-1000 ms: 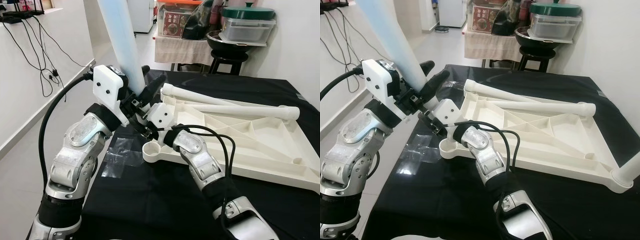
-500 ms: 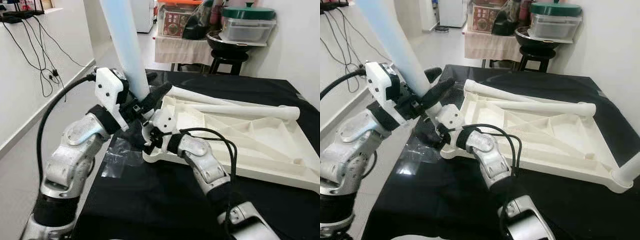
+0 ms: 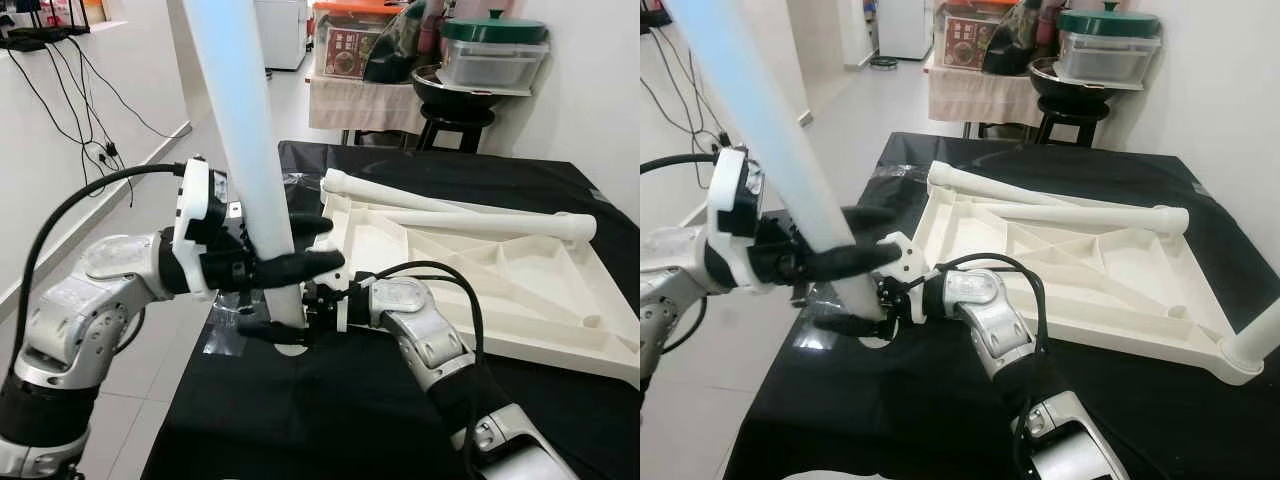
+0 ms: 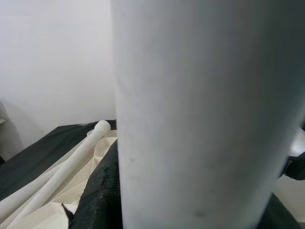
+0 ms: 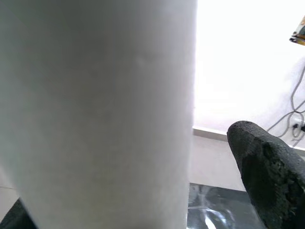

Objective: Building children table

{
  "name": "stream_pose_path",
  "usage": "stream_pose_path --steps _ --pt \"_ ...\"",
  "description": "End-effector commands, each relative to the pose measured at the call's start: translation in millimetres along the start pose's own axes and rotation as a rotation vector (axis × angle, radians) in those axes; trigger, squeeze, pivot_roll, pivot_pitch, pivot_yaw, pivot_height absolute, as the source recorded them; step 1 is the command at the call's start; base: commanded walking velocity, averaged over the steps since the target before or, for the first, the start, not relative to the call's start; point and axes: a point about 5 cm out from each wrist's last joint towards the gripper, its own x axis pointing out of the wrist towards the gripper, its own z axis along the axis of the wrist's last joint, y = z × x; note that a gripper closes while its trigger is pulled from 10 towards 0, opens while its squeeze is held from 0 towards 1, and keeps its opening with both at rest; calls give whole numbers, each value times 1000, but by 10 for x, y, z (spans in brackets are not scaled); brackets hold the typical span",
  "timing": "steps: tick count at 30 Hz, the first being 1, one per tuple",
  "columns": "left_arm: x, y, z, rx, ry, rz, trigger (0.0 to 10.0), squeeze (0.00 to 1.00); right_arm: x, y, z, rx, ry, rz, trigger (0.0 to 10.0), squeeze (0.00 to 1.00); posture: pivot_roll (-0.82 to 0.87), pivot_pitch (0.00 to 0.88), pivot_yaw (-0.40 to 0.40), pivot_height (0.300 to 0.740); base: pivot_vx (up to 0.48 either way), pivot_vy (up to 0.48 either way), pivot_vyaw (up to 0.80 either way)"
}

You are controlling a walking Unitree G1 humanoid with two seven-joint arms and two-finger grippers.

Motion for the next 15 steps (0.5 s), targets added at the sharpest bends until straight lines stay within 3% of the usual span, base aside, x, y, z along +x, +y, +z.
stream_pose_path --steps 1,3,4,6,7,15 --pt "115 -221 -121 -86 16 -231 0 0 -58 -13 31 25 -12 1 10000 0 44 0 -25 740 0 0 0" --pt "103 -234 -121 -88 24 -258 0 0 -68 14 13 43 -8 35 10000 0 42 0 -28 740 0 0 0" --pt "94 -239 -119 -90 27 -272 0 0 -75 27 4 56 -9 52 471 0 42 0 -27 740 0 0 0" --pt "89 -240 -117 -90 26 -279 0 0 -80 32 2 66 -15 60 471 0 42 0 -27 740 0 0 0" --pt "78 -242 -103 -93 19 -288 0 0 -82 29 13 77 -32 59 0 0 42 0 -27 740 0 0 0" --pt "69 -235 -96 -86 17 -300 0 0 -76 18 30 80 -46 50 0 0 35 0 -30 740 0 0 0"
